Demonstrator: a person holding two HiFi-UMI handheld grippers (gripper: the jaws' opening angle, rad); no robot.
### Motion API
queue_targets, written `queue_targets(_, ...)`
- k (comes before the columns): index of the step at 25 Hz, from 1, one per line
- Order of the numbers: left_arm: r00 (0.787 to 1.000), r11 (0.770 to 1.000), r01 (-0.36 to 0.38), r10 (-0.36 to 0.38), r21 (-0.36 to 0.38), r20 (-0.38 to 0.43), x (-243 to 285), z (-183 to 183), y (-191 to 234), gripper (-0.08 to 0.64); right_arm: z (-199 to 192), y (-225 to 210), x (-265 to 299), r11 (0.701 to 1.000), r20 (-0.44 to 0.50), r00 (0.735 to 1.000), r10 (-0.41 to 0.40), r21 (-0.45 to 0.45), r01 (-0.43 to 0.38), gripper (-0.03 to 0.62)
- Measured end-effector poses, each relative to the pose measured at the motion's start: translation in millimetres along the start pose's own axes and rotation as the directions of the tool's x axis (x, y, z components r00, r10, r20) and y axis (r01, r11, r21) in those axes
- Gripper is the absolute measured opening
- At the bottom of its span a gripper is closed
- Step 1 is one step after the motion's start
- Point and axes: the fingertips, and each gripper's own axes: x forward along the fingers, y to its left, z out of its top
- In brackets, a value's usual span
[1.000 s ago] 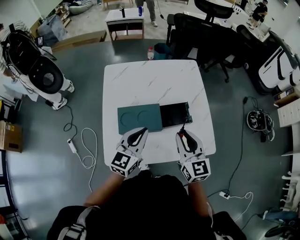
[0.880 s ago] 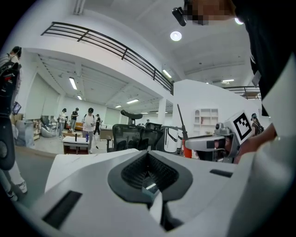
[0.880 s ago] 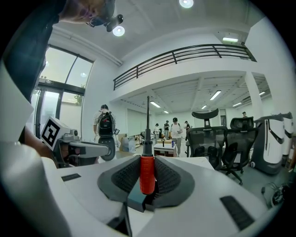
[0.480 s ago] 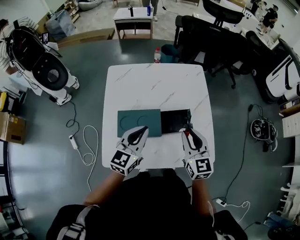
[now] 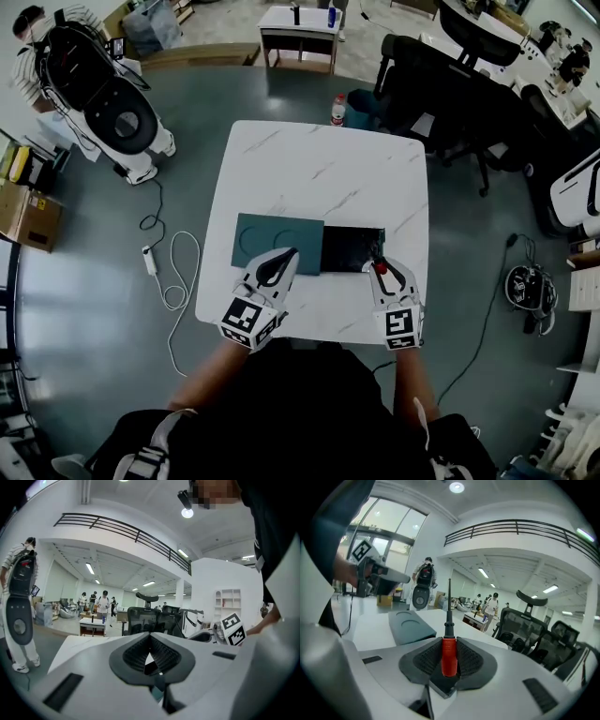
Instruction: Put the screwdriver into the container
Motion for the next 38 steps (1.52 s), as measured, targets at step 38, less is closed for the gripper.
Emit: queue_targets(38,0.98,0.978,-0.195,0.191,-0.079,-0.054,-15.4,-36.0,36.5,0.006,-131.3,34.1,100.1,0.625,-0.632,0.735,0.245,-0.477,-0.618,0.106)
